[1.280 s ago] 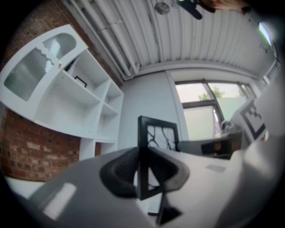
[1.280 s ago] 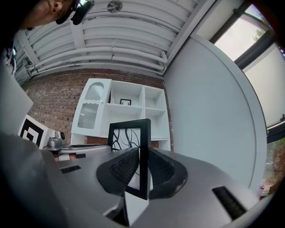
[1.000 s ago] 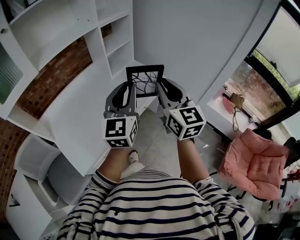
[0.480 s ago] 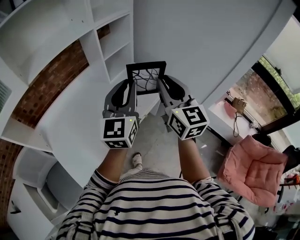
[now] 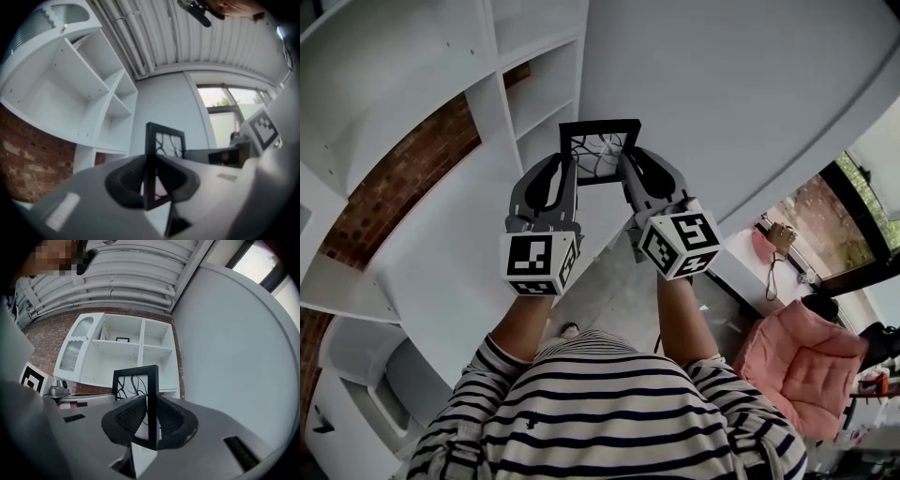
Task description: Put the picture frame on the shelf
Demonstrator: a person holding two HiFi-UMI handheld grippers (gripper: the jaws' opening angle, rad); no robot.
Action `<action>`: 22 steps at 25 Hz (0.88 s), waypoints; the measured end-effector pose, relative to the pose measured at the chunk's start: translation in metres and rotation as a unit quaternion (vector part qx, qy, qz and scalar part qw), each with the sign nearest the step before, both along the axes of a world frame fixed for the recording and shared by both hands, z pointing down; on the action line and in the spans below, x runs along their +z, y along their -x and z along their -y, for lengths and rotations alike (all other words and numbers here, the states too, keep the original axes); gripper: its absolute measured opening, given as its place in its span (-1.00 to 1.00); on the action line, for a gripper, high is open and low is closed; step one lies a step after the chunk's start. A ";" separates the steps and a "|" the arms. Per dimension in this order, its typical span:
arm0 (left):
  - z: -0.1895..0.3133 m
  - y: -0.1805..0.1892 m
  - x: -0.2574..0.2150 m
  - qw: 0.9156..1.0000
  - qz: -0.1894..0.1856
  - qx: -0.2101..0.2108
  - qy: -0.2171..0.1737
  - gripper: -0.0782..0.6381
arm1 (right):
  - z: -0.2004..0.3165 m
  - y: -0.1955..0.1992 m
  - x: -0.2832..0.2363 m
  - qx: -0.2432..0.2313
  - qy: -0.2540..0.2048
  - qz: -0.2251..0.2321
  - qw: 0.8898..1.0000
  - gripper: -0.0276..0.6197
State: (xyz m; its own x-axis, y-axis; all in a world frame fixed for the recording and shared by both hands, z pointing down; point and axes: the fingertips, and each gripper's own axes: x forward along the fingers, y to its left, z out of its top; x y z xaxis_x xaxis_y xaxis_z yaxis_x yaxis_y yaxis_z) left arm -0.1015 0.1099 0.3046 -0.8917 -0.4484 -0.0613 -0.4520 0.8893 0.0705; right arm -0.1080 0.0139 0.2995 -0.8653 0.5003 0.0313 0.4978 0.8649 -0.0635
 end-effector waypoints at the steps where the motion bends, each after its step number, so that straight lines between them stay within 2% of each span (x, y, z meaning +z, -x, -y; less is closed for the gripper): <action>1: -0.006 -0.022 0.003 0.999 0.019 0.039 -0.004 -0.59 | -0.006 -0.030 0.002 0.039 -0.003 0.019 0.999 -0.78; 3: -0.027 -0.072 0.013 0.994 0.058 0.095 -0.010 -0.59 | -0.027 -0.091 0.011 0.095 -0.009 0.060 0.994 -0.78; 4: -0.039 -0.093 0.019 0.992 0.071 0.105 -0.012 -0.59 | -0.040 -0.113 0.017 0.103 -0.011 0.073 0.992 -0.78; 6: -0.052 -0.111 0.025 0.991 0.083 0.104 -0.015 -0.59 | -0.053 -0.130 0.022 0.101 -0.014 0.087 0.991 -0.78; 13: -0.029 -0.074 0.011 0.994 0.091 0.063 -0.010 -0.59 | -0.028 -0.086 0.007 0.056 -0.008 0.099 0.993 -0.78; 19: 0.007 -0.035 -0.014 0.995 0.103 -0.003 -0.009 -0.59 | 0.006 -0.034 -0.018 -0.010 -0.005 0.107 0.994 -0.78; 22: 0.012 -0.031 -0.012 0.993 0.110 -0.029 -0.011 -0.59 | 0.011 -0.026 -0.016 -0.036 -0.004 0.116 0.993 -0.78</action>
State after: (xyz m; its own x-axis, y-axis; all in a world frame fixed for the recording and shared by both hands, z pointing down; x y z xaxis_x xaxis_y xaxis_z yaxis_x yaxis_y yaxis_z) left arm -0.0705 0.0980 0.2928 -0.8795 -0.3935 -0.2675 -0.4071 0.9134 -0.0053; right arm -0.0823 0.0027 0.2831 -0.8115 0.5620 -0.1600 0.5591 0.8264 0.0669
